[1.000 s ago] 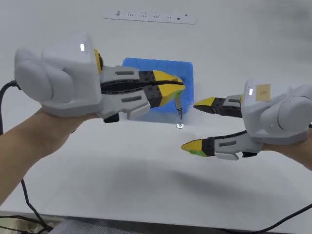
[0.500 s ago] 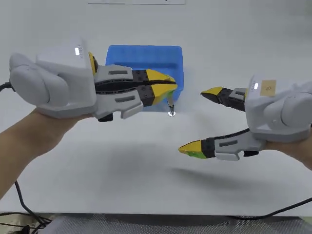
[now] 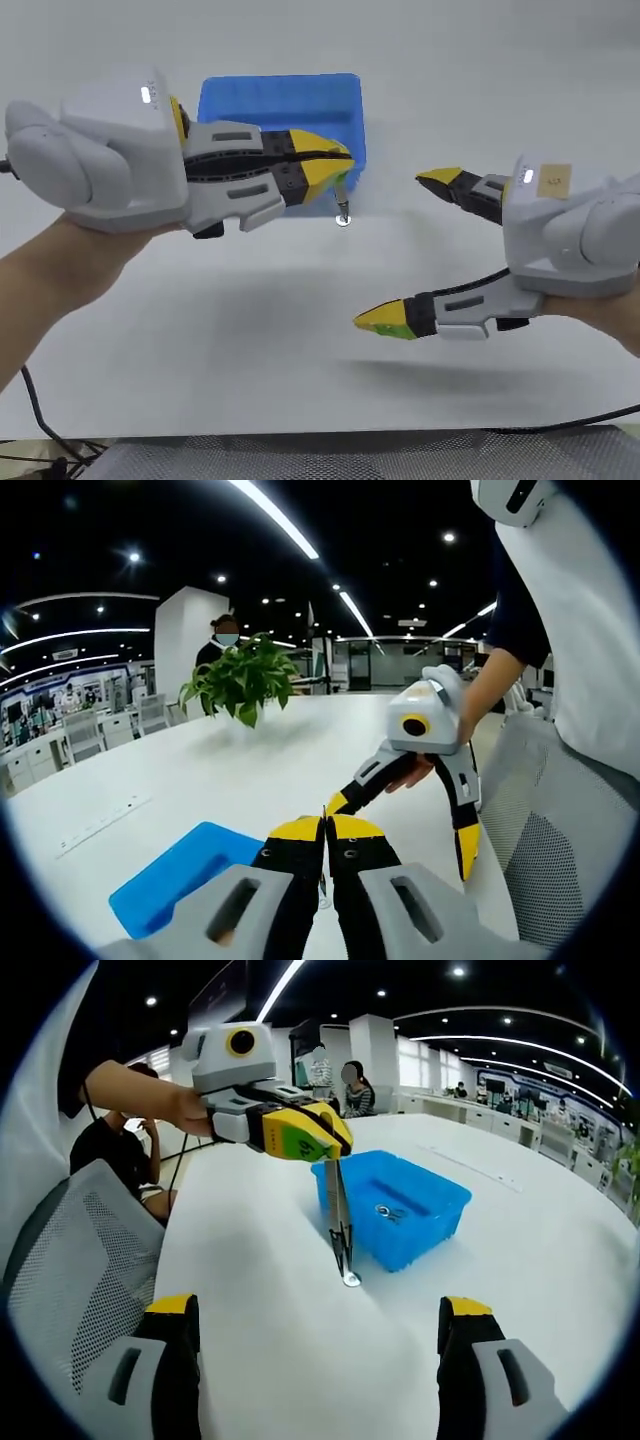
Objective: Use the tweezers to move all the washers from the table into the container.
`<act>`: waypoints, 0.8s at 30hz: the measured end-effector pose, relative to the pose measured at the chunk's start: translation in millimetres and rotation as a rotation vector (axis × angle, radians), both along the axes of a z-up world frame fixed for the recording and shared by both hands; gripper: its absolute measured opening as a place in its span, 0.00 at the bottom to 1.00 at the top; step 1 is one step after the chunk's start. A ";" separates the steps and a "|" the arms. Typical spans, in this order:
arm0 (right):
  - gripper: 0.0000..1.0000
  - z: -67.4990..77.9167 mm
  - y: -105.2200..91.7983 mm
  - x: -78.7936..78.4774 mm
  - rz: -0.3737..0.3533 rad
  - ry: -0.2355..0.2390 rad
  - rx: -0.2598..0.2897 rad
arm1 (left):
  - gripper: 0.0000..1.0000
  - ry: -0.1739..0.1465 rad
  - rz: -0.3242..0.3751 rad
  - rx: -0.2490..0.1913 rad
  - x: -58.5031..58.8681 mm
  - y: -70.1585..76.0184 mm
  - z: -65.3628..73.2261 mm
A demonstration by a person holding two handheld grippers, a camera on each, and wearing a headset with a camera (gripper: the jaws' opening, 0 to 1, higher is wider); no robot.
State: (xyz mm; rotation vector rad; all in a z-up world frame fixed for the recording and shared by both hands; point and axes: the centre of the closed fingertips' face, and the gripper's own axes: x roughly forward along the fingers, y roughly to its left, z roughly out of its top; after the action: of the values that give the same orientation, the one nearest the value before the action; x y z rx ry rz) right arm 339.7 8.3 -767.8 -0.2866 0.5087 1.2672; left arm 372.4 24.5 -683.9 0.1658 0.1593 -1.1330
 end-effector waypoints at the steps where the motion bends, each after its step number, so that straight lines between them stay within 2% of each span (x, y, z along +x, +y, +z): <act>1: 1.00 -0.5 -0.6 -0.6 0.000 0.003 0.000 | 0.05 0.005 -0.002 -0.003 0.1 -0.9 -0.6; 5: 1.00 -2.3 -1.2 -1.7 -0.005 0.017 0.002 | 0.05 0.005 -0.009 0.021 -0.4 -2.3 -5.3; 11: 1.00 -4.4 -0.8 -4.3 -0.003 0.034 0.005 | 0.05 -0.002 -0.004 0.016 2.1 -0.1 -2.3; 16: 1.00 -1.2 1.6 -5.1 -0.006 0.044 0.019 | 0.05 0.004 -0.012 0.025 1.6 1.5 -4.8; 21: 1.00 1.7 2.1 -4.9 -0.004 0.044 0.024 | 0.05 -0.009 -0.017 0.047 0.8 1.8 -8.3; 24: 1.00 1.3 1.2 -5.3 0.000 0.045 0.019 | 0.05 -0.011 -0.020 0.043 0.4 0.5 -7.4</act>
State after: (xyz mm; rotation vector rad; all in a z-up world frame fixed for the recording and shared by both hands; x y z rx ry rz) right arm 334.4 9.5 -766.5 -0.2431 0.5346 1.2797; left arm 372.8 25.0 -691.2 0.2126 0.1725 -1.1492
